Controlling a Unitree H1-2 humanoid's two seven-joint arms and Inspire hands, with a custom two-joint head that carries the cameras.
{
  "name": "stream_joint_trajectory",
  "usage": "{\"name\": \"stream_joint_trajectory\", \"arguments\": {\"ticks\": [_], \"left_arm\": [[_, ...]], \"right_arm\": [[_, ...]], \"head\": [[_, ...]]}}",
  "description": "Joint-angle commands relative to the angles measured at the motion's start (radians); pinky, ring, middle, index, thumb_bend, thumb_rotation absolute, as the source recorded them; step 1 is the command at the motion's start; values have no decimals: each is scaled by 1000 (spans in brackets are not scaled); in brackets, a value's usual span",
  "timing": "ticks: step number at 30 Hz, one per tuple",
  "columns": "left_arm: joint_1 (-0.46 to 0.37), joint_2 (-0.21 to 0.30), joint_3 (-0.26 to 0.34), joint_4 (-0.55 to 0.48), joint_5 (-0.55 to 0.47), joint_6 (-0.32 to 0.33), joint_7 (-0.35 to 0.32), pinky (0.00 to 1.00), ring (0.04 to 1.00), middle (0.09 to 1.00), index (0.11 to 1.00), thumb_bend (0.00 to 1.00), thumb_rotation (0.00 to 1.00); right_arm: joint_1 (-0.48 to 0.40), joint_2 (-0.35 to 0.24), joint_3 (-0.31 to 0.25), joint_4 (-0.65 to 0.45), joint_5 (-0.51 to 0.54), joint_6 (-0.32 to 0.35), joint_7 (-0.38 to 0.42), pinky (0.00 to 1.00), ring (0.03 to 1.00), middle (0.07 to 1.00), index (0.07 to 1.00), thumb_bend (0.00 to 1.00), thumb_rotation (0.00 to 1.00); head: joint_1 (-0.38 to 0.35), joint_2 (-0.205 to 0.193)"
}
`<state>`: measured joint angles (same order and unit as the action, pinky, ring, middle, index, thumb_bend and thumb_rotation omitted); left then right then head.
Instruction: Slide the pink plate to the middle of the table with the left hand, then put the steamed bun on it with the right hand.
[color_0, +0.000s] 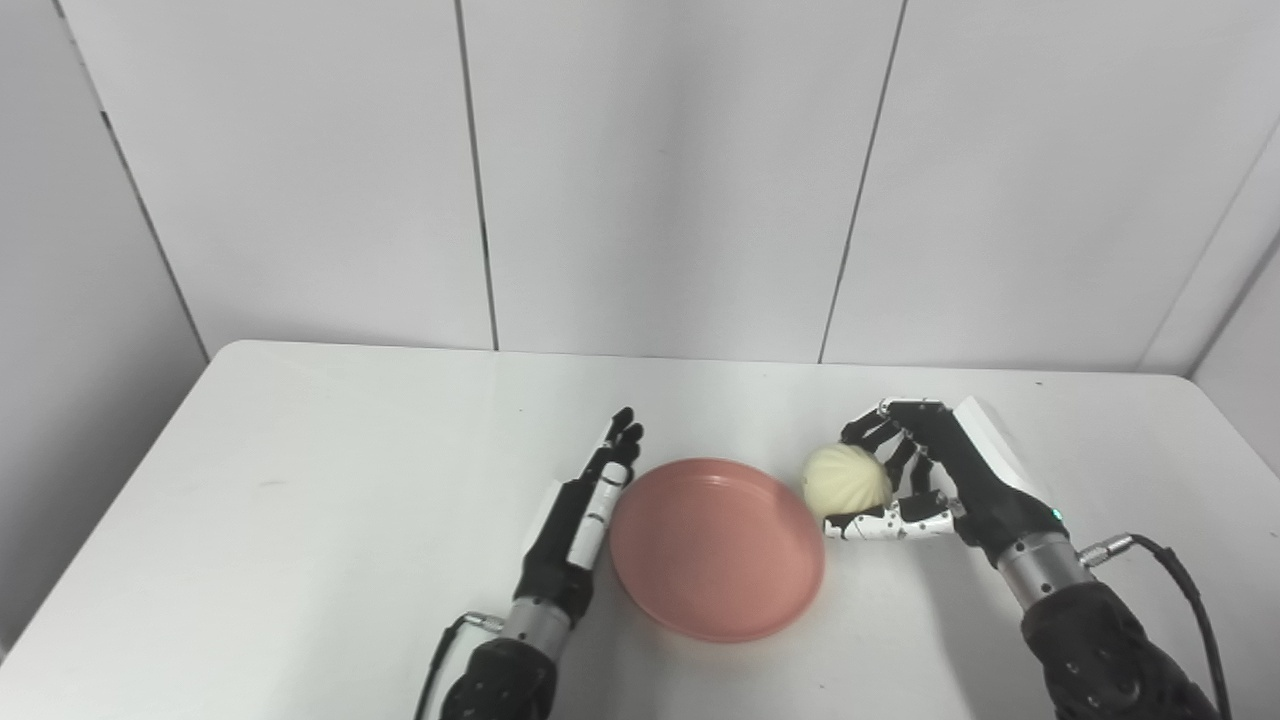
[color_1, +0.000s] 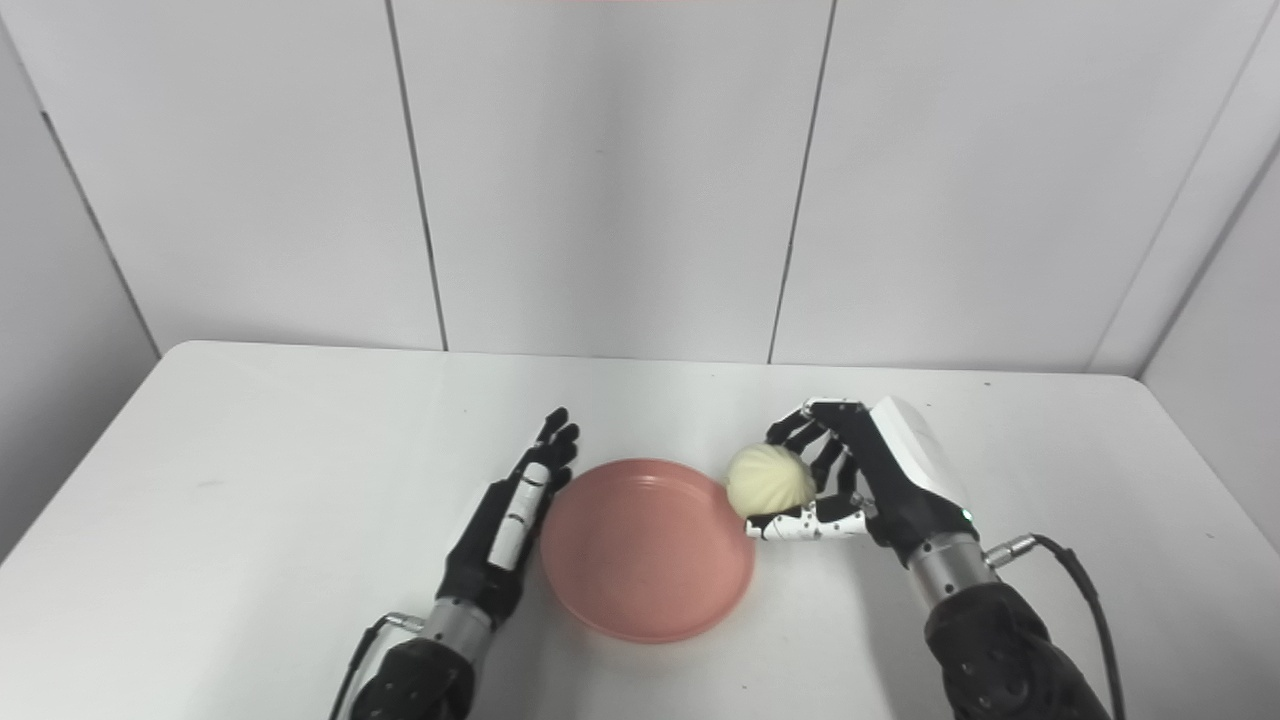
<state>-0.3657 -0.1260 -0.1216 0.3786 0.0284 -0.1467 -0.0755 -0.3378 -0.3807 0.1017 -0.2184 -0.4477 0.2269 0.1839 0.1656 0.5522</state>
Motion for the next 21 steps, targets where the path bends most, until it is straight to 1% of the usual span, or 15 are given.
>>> {"name": "stream_joint_trajectory", "arguments": {"ticks": [1, 7, 10, 11, 12, 14, 17, 21], "left_arm": [[14, -16, -6, 37, 5, -42, 9, 993, 990, 976, 957, 581, 1000], [14, -15, -5, 40, 2, -49, 11, 999, 993, 978, 959, 581, 1000], [16, -13, -4, 35, 1, -50, 10, 1000, 995, 980, 962, 582, 1000], [17, -13, -3, 34, 1, -50, 10, 994, 991, 978, 960, 584, 1000], [17, -11, -4, 31, 1, -45, 8, 996, 993, 979, 961, 590, 1000], [19, -8, -4, 21, -1, -32, 3, 999, 997, 982, 964, 590, 1000], [23, -4, -5, 3, -1, -19, 0, 998, 994, 983, 964, 572, 1000], [29, 0, -5, -17, -6, -6, -7, 996, 993, 982, 961, 541, 1000]], "right_arm": [[-52, 3, 9, -31, -11, -16, 2, 177, 445, 512, 462, 513, 0], [-70, 40, 57, 12, -19, -17, 15, 206, 448, 502, 474, 515, 0], [-78, 56, 73, 68, -16, -48, 3, 222, 448, 496, 480, 515, 0], [-82, 61, 82, 89, -23, -53, 0, 242, 435, 494, 491, 514, 0], [-87, 66, 89, 107, -28, -49, 0, 252, 398, 495, 510, 511, 0], [-97, 75, 100, 146, -33, -55, -7, 245, 369, 477, 529, 508, 0], [-101, 81, 116, 192, -57, -80, -34, 231, 348, 457, 536, 506, 0], [-101, 89, 134, 224, -82, -99, -51, 227, 344, 449, 537, 505, 0]], "head": [[6, 1], [-16, 1], [-32, 4], [-35, 5], [-47, 8], [-60, 13], [-78, 16], [-107, 22]]}}
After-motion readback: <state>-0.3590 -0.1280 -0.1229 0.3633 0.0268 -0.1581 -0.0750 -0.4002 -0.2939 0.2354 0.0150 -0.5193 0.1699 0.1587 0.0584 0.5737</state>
